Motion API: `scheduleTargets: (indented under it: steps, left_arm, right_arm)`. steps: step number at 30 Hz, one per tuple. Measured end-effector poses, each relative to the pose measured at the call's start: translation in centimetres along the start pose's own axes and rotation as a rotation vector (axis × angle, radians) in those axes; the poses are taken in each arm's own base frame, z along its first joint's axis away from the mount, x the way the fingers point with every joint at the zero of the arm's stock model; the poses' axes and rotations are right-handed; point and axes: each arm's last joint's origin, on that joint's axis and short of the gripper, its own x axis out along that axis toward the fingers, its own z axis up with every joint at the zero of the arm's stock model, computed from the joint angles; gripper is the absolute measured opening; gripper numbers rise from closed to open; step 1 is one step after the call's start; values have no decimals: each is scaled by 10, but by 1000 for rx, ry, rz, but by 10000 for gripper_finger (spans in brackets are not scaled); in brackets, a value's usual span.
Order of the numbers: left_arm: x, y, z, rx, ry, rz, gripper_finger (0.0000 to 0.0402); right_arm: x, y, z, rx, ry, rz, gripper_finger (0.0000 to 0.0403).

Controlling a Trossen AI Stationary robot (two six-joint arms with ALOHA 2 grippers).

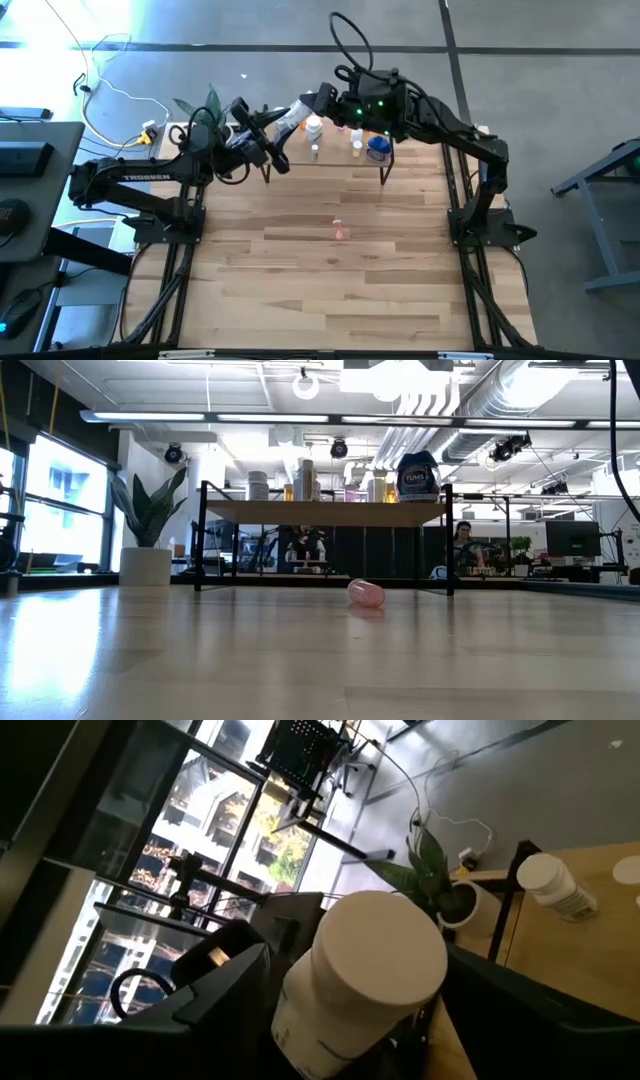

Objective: Pick and place medicine bottles onto shelf by color
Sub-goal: Put the white pill bottle on the shelf

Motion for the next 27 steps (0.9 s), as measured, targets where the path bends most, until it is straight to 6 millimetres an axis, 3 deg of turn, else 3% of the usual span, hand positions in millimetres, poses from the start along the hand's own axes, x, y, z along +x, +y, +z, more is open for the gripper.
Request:
scheduleTargets:
  steps: [15, 27]
  left_arm:
    - [-2, -1, 4, 2, 28, 20, 150]
    - [-2, -2, 4, 2, 33, 17, 176]
  right_arm:
    - [-1, 1, -2, -20, -21, -5, 169]
    - [-1, 1, -2, -41, -13, -4, 162]
